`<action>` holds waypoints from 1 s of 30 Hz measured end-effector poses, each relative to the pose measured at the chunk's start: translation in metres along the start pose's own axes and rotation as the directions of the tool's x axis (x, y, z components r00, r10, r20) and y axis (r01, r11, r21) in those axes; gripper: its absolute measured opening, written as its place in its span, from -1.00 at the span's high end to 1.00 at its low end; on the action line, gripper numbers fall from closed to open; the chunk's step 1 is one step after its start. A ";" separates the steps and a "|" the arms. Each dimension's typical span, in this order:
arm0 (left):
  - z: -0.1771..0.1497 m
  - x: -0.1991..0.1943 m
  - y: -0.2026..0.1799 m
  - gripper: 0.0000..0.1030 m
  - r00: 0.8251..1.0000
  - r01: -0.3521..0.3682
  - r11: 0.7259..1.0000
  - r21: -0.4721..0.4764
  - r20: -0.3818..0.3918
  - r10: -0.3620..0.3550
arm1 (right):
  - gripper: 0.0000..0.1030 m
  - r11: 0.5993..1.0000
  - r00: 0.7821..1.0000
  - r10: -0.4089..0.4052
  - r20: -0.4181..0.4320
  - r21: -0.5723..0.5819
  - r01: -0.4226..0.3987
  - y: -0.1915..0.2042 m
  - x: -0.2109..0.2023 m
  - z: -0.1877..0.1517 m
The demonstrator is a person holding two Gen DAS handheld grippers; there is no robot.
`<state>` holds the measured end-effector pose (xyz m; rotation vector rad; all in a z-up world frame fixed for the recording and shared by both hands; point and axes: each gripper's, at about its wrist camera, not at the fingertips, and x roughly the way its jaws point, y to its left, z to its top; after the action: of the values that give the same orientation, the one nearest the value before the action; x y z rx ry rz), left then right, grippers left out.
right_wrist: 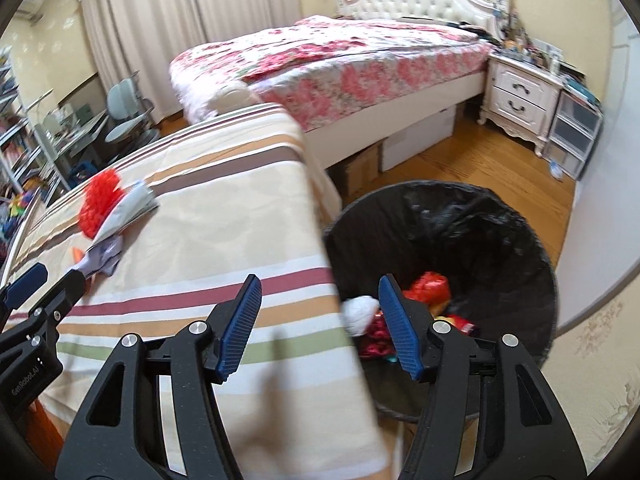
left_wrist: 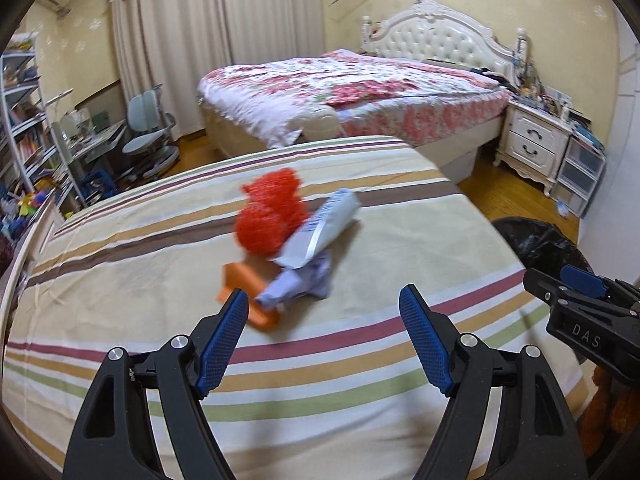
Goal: Collect trash
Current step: 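Move both open grippers back toward the remaining trash on the bed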
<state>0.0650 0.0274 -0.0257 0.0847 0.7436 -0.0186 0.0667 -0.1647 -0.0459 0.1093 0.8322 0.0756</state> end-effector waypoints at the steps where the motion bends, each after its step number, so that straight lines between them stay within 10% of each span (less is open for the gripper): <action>1: -0.001 0.001 0.006 -0.46 1.000 -0.008 1.000 -0.010 -0.006 0.008 | -0.16 1.000 1.000 0.008 -0.004 -0.014 -0.008 0.008 0.001 -0.001; 30: 0.006 0.036 0.084 -0.46 0.996 -0.064 0.980 -0.189 -0.079 0.049 | -0.25 0.993 0.998 0.030 -0.060 -0.112 -0.037 0.065 0.028 0.000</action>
<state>0.0999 0.1105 -0.0396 -0.0776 0.8131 0.1108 0.0839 -0.0968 -0.0576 0.0147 0.8826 0.1575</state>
